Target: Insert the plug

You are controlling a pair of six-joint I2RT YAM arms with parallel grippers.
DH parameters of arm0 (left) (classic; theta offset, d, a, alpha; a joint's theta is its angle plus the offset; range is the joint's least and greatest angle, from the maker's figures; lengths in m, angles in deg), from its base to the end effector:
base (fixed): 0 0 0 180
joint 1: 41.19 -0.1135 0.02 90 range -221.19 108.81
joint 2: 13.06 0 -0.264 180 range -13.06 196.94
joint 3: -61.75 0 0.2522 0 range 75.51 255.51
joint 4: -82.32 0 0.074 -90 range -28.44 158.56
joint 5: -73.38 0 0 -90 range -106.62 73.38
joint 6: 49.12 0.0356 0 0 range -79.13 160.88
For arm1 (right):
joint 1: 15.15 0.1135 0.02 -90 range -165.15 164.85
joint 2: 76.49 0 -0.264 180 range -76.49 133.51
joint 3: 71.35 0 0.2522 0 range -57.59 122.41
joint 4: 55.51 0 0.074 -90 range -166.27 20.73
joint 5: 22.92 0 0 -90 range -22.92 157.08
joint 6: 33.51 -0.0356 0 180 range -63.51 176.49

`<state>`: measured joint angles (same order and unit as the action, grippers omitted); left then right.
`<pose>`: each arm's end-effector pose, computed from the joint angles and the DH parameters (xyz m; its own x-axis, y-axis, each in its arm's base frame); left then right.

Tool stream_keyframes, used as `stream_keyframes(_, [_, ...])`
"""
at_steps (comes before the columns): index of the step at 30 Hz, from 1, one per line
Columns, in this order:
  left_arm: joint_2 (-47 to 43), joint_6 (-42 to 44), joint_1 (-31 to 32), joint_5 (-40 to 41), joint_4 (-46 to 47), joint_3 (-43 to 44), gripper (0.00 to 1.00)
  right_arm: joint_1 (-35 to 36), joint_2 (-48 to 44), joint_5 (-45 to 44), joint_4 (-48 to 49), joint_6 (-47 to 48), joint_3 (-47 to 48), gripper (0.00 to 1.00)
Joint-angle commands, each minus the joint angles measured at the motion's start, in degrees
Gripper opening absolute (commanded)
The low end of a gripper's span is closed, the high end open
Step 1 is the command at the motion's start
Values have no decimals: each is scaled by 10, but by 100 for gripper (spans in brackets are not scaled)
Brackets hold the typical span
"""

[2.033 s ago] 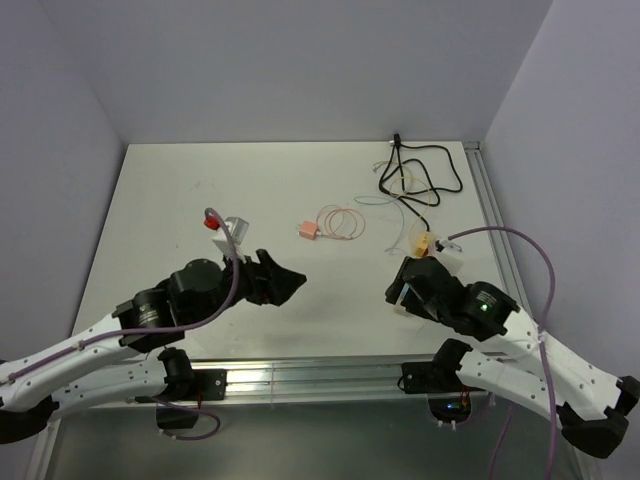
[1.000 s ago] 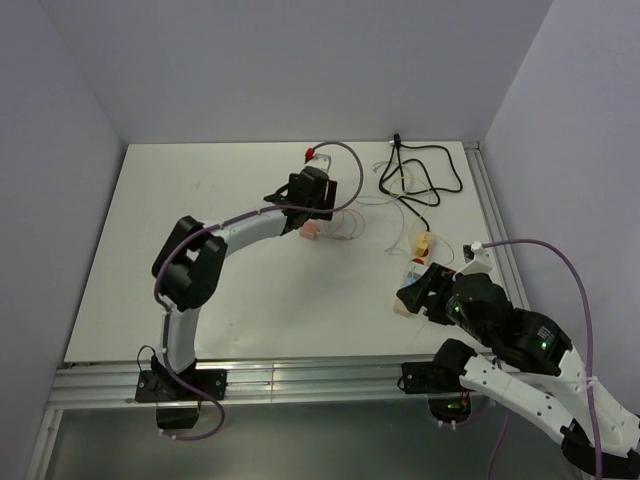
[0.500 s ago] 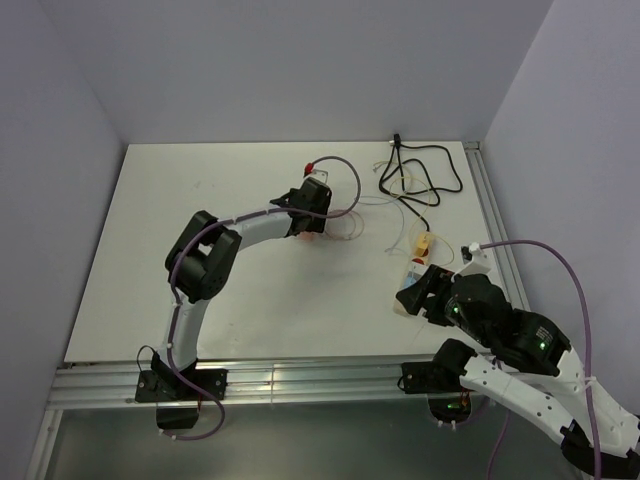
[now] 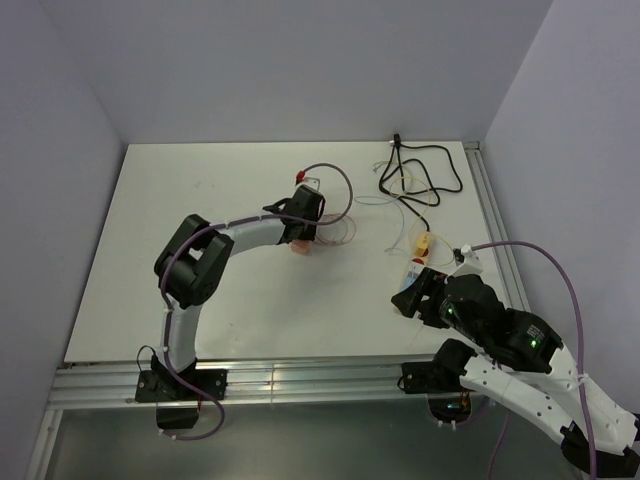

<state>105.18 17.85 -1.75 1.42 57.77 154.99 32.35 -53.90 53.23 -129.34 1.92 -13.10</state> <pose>0.3495 -0.2732 0.1574 -0.7165 0.1077 -0.6893 0.1832 0.9824 -0.0369 0.0512 0.0433 0.2948 -0.7217 0.3834 -0.5763 -0.0011 0.8320 0.5548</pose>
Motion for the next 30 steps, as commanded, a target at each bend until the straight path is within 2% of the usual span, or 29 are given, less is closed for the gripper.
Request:
stream_keyframes(1, [-51, -29, 0, -4, -2, -10, 27, 4, -1, 1, 15, -5, -2, 75])
stream_keyframes(3, [-61, -53, 0, -5, -36, -18, 22, 5, -4, 5, 14, -7, -1, 75])
stream_keyframes(5, [-92, -73, 1, -10, -38, -61, 21, 5, -10, 6, 14, -9, -4, 75])
stream_keyframes(9, [-191, -129, 16, -41, 15, -191, 24, 4, -16, 13, 19, -9, -10, 75])
stream_keyframes(10, [-212, -134, 22, -62, 29, -239, 24, 5, -15, 14, 21, -8, -13, 75])
stream_keyframes(12, [-267, -142, 27, -134, 77, -282, 25, 4, -12, 16, 25, -6, -15, 75])
stream_keyframes(13, [-283, -142, 34, -139, 81, -309, 25, 4, -11, 19, 31, -5, -19, 75])
stream_keyframes(14, [-315, -151, 40, -103, 74, -316, 25, 5, -9, 20, 35, -5, -20, 75])
stream_keyframes(18, [-398, -135, 51, -77, 74, -333, 23, 5, -1, 35, 58, -3, -28, 75])
stream_keyframes(20, [-418, -111, 51, -61, 73, -315, 30, 5, 5, 44, 70, -4, -35, 75])
stream_keyframes(21, [-419, -97, 51, -59, 73, -306, 42, 5, 12, 44, 71, -5, -34, 74])
stream_keyframes(23, [-402, -60, 49, -97, 74, -271, 58, 4, 15, 45, 71, -6, -28, 74])
stream_keyframes(24, [-394, -10, 49, -128, 74, -260, 60, 4, 14, 46, 68, -6, -26, 74])
stream_keyframes(26, [-379, 37, 49, -175, 78, -240, 63, 5, 8, 42, 58, -5, -13, 73])
stream_keyframes(30, [-358, 127, 50, -198, 88, -246, 67, 4, -4, 29, 29, -3, 9, 73])
